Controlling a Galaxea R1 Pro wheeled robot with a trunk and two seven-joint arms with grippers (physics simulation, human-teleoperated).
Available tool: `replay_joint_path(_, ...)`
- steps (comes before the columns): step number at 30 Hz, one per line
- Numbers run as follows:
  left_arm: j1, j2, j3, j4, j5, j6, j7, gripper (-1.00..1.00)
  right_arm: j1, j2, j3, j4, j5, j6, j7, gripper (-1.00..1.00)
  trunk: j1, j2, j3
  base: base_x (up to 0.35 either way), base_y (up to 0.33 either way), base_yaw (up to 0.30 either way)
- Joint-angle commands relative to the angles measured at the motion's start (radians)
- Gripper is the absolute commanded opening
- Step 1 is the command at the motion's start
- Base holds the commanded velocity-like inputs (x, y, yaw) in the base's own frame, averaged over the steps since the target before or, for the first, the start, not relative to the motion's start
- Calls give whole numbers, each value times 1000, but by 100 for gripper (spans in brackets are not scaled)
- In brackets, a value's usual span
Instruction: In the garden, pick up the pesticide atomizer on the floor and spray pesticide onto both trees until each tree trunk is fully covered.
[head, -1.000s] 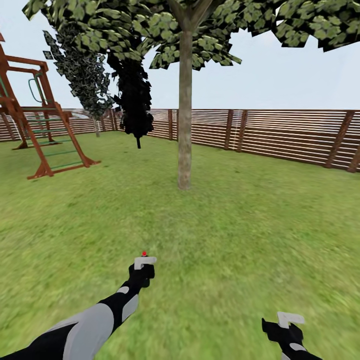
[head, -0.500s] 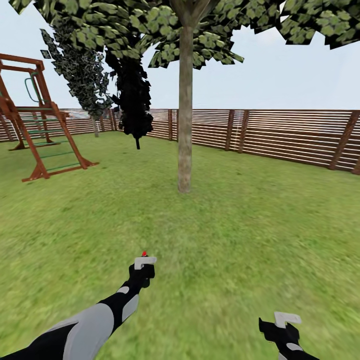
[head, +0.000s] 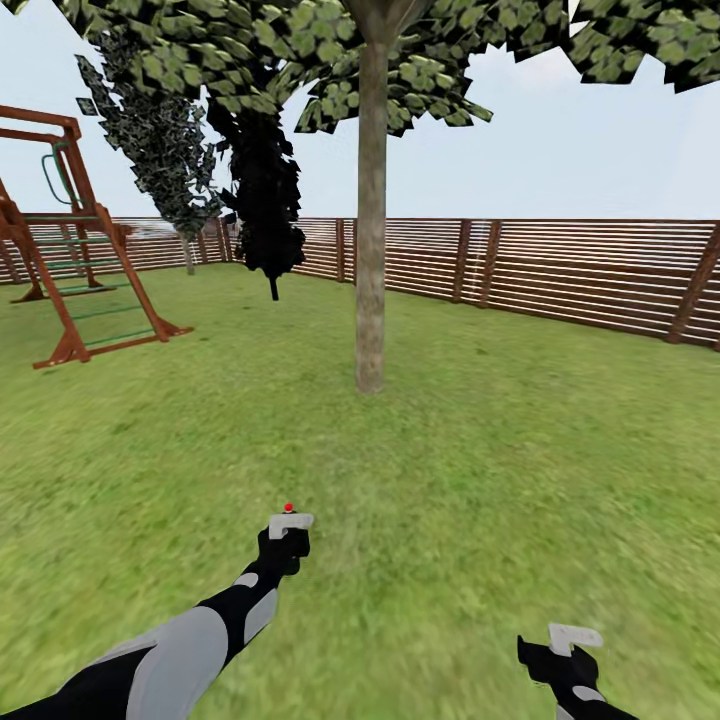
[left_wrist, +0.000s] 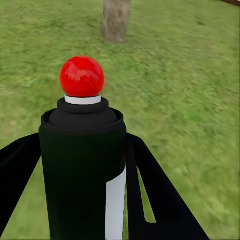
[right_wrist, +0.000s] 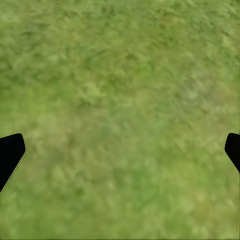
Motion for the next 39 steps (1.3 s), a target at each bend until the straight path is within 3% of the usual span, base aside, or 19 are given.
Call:
replay_joint_path(1,0,0,0,0,0,0,0,-100,0,0,0,0,0,0,0,100,0,0,0,350,0,0)
replay_joint_path(39,0,0,0,0,0,0,0,-100,0,0,0,1,0,0,0,100,0,0,0,350,0,0)
